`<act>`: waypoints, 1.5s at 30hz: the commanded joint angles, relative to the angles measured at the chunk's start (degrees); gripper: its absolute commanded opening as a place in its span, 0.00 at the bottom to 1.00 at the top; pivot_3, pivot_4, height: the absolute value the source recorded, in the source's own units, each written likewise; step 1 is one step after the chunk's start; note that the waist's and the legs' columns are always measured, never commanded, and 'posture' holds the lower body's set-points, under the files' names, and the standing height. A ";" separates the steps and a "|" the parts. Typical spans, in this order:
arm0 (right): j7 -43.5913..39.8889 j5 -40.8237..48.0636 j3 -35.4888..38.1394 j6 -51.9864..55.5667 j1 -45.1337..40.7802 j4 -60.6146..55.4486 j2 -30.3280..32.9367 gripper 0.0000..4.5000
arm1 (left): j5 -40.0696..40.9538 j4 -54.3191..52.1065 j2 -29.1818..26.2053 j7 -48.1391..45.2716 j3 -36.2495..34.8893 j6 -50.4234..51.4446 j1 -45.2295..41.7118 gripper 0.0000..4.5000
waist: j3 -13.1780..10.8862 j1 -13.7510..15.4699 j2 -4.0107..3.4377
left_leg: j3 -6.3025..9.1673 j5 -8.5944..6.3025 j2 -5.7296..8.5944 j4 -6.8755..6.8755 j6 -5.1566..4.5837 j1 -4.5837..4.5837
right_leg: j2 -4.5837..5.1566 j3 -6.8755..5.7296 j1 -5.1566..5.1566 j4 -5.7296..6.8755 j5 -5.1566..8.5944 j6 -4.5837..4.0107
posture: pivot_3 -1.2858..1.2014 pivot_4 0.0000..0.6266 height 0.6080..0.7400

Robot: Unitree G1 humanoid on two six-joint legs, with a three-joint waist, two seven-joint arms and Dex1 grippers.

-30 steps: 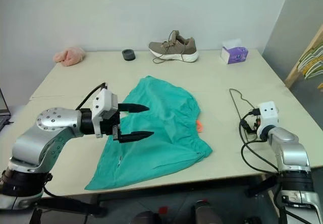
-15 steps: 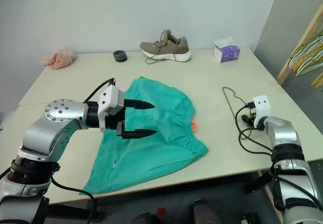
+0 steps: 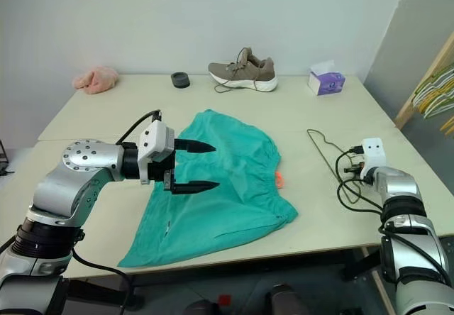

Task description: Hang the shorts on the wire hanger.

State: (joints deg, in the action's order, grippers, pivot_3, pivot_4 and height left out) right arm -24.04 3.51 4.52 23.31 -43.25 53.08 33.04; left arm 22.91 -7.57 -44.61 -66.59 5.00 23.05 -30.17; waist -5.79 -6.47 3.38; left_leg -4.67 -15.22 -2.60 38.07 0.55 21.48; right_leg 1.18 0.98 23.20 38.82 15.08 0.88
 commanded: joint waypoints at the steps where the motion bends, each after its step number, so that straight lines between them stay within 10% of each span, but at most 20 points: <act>1: 0.69 -2.05 -0.53 -5.23 0.72 -5.29 1.84 0.00 | -2.20 2.99 1.34 3.88 -2.11 -1.81 -2.88 1.00 | -0.20 0.01 -0.32 | -0.01 0.00 0.00 0.00 0.00 0.02 | 0.00 0.01 0.03 0.01 0.00 0.00 | 0.46 0.15 1.00; 28: -1.17 -15.93 -5.71 -35.08 11.86 -43.42 9.59 0.00 | -4.14 22.51 9.84 10.43 -4.71 -1.16 -16.03 1.00 | -0.79 -1.75 -1.21 | -0.06 -0.01 -0.03 -0.03 0.04 0.34 | -0.04 0.04 0.46 0.14 0.06 0.12 | 0.44 0.15 1.00; 45: -8.07 -14.66 -11.55 -53.37 8.37 -50.78 7.50 0.00 | -8.66 31.50 8.88 -6.24 2.83 -1.75 -19.70 1.00 | -0.82 -3.24 -1.20 | -0.06 -0.01 -0.02 -0.01 0.04 0.37 | -0.03 0.03 0.46 0.12 0.02 0.05 | 0.43 0.16 1.00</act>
State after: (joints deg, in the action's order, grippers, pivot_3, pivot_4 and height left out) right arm -31.66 -12.26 -7.70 -28.47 -33.10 3.75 40.41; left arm 14.22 26.86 -34.77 -70.76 7.34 21.24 -49.90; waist -6.60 -9.71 2.18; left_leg -4.73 -15.23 -2.63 38.06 0.59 21.84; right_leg 1.14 1.01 23.66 38.94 15.11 0.94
